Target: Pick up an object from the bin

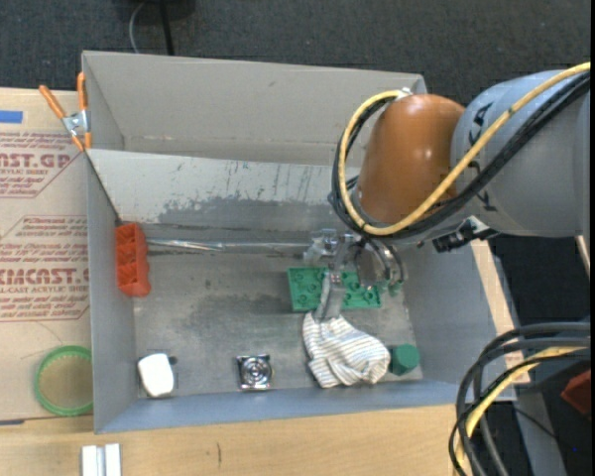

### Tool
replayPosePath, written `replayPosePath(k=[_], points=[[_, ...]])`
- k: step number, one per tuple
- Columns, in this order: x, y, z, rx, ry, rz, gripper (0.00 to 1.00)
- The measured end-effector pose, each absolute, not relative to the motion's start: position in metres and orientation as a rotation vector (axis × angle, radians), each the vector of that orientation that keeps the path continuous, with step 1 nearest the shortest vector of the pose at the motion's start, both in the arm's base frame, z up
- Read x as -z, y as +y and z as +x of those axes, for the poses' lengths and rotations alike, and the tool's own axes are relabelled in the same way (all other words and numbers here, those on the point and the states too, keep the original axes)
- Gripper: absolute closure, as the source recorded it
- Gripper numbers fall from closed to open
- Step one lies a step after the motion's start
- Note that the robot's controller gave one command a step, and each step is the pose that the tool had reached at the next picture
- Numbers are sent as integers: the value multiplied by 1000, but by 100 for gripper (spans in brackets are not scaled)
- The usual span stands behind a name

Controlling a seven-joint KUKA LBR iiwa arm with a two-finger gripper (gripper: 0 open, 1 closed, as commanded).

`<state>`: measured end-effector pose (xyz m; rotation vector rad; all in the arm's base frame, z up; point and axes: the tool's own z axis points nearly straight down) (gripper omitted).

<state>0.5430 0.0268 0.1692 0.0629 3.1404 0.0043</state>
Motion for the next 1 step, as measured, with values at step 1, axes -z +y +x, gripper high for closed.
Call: replayPosePath(k=[1], points=[[-215, 10, 543, -4, 3143, 22, 100]])
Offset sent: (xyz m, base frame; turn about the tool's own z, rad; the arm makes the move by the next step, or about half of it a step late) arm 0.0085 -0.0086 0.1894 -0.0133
